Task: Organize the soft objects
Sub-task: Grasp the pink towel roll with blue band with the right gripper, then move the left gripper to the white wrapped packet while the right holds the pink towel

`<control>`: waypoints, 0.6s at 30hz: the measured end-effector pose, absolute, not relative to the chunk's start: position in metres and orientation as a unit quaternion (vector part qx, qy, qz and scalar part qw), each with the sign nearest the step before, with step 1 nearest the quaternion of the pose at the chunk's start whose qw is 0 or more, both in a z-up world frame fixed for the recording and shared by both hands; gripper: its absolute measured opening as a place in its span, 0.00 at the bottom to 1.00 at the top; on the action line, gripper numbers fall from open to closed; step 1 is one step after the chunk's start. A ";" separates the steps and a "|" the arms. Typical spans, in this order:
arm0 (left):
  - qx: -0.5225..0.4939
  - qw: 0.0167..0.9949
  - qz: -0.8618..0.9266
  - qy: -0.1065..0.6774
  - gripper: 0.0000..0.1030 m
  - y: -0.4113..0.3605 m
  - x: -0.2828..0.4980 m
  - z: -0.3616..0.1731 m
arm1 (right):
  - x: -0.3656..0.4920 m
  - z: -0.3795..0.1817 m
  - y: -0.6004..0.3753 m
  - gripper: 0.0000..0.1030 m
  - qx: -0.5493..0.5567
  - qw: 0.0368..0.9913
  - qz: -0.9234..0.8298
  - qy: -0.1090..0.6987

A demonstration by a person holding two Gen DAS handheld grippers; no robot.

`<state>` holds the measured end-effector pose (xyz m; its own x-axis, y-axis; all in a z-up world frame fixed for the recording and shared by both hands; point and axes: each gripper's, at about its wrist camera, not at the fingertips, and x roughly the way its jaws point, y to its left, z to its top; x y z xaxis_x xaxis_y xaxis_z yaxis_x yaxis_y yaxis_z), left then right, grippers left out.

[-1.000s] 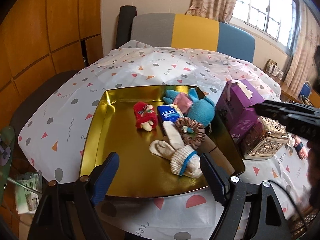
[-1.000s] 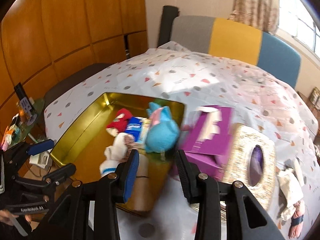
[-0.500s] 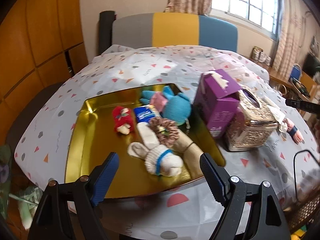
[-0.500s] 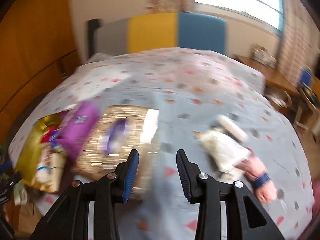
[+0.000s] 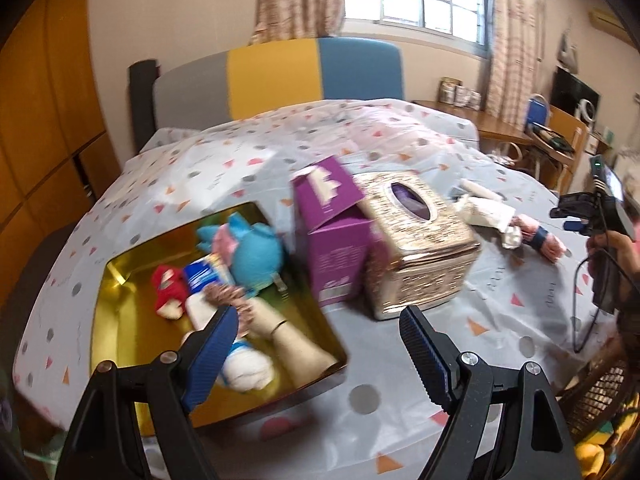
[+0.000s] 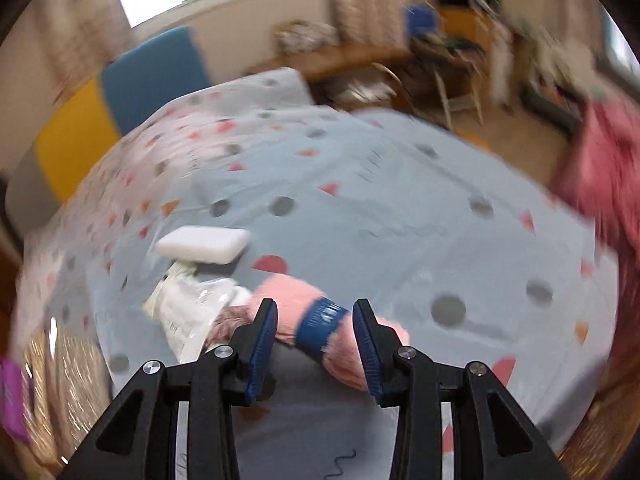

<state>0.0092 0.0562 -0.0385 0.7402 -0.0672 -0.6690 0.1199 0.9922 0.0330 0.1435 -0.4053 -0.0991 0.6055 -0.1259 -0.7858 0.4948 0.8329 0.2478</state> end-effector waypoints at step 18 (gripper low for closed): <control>0.089 0.922 -0.144 0.349 0.81 -0.035 0.042 -0.022 | 0.139 -0.113 -0.422 0.38 0.313 0.837 -0.160 0.419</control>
<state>0.0424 -0.0355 -0.0216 0.7153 -0.2036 -0.6685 0.3272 0.9429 0.0629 0.1394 -0.4224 -0.1133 0.5971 -0.0051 -0.8021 0.5302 0.7529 0.3899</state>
